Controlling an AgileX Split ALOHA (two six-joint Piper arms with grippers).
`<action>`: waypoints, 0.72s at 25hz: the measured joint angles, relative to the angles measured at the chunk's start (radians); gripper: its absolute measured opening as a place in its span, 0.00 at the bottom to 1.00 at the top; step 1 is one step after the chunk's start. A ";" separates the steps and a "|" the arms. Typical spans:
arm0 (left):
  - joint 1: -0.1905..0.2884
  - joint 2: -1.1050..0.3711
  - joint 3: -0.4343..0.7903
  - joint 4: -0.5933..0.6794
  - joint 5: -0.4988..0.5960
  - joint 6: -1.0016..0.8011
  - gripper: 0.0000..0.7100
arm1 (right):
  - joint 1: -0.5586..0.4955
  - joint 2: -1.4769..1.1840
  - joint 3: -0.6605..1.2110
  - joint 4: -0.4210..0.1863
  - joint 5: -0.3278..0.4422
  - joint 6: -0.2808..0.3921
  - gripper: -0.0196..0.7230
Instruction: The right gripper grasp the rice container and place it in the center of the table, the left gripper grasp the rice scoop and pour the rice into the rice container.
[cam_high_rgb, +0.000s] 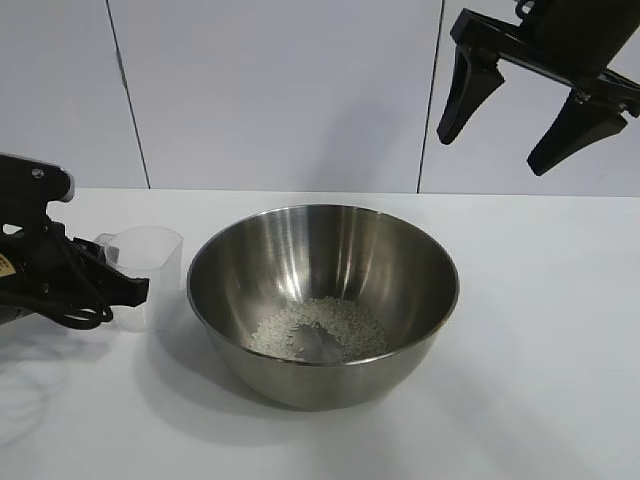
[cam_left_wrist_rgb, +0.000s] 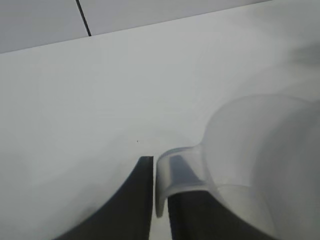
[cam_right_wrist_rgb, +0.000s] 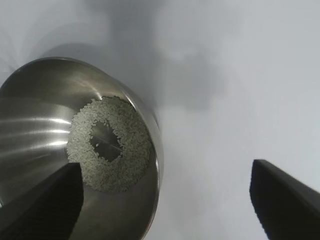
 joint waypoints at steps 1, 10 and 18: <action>0.000 0.000 0.000 0.000 -0.001 0.000 0.13 | 0.000 0.000 0.000 0.000 0.000 0.000 0.86; 0.000 0.000 0.030 -0.015 0.015 0.000 0.64 | 0.000 0.000 0.000 0.000 0.000 0.000 0.86; 0.000 0.000 0.174 -0.029 -0.077 0.000 0.76 | 0.000 0.000 0.000 0.000 0.000 0.000 0.86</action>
